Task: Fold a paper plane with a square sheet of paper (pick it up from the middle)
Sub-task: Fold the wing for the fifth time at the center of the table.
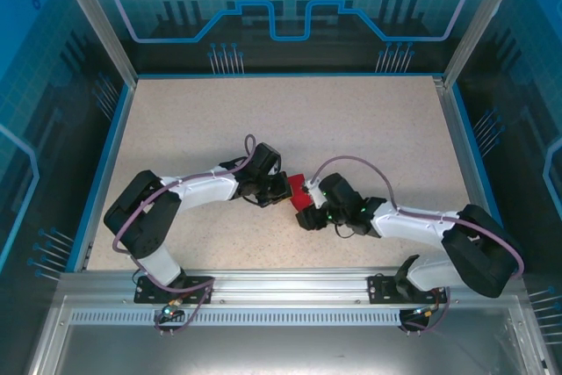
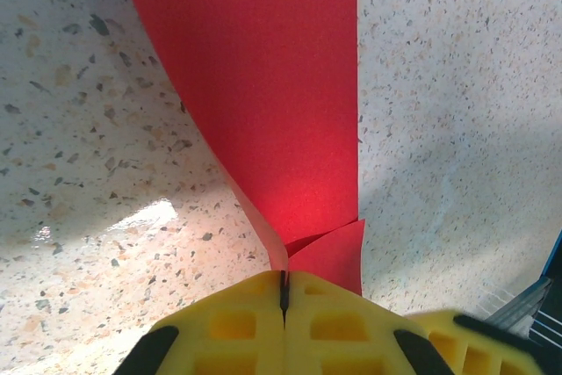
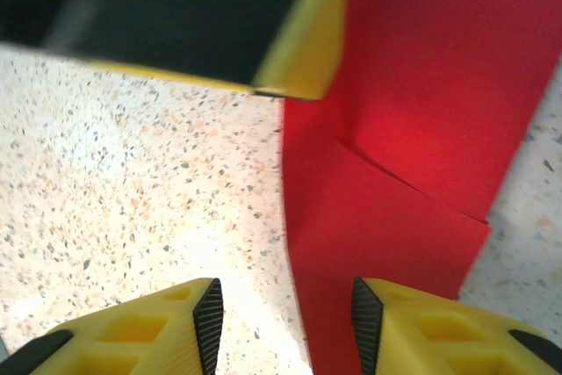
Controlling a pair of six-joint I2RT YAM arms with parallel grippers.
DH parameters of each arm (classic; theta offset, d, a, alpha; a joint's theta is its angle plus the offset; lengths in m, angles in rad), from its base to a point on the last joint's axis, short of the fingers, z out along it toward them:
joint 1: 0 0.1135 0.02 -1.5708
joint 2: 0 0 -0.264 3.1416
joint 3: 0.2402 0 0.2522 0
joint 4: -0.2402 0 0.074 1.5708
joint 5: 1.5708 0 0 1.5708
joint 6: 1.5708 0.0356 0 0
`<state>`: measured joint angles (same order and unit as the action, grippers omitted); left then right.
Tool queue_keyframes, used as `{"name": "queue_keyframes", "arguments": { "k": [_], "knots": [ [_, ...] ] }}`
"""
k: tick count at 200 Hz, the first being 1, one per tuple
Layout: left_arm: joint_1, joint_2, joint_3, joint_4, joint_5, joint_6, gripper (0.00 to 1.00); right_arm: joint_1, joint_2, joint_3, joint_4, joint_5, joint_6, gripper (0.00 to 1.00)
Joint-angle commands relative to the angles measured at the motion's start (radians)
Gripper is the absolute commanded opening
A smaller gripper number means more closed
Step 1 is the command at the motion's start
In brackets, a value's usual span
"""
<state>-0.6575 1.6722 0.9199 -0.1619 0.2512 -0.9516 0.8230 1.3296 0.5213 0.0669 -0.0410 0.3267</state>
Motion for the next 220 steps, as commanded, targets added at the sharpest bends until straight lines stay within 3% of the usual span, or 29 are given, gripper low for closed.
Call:
{"name": "queue_keyframes", "arguments": {
  "k": [1, 27, 96, 179, 220],
  "knots": [
    [-0.007, 0.004, 0.026, -0.027, 0.011, -0.001, 0.04, 0.061, -0.023, -0.022, 0.079, 0.198, -0.146, 0.46],
    [-0.007, 0.008, 0.027, -0.024, 0.014, -0.002, 0.04, 0.124, 0.014, -0.002, 0.07, 0.319, -0.23, 0.46],
    [-0.007, 0.003, 0.023, -0.022, 0.014, 0.001, 0.04, 0.215, 0.154, 0.049, 0.1, 0.474, -0.315, 0.42],
    [-0.006, 0.004, 0.024, -0.025, 0.013, 0.001, 0.04, 0.222, 0.163, 0.036, 0.12, 0.491, -0.294, 0.22],
    [-0.006, -0.001, 0.023, -0.028, 0.011, 0.001, 0.05, 0.219, 0.182, 0.042, 0.108, 0.516, -0.239, 0.06]
  ]
}}
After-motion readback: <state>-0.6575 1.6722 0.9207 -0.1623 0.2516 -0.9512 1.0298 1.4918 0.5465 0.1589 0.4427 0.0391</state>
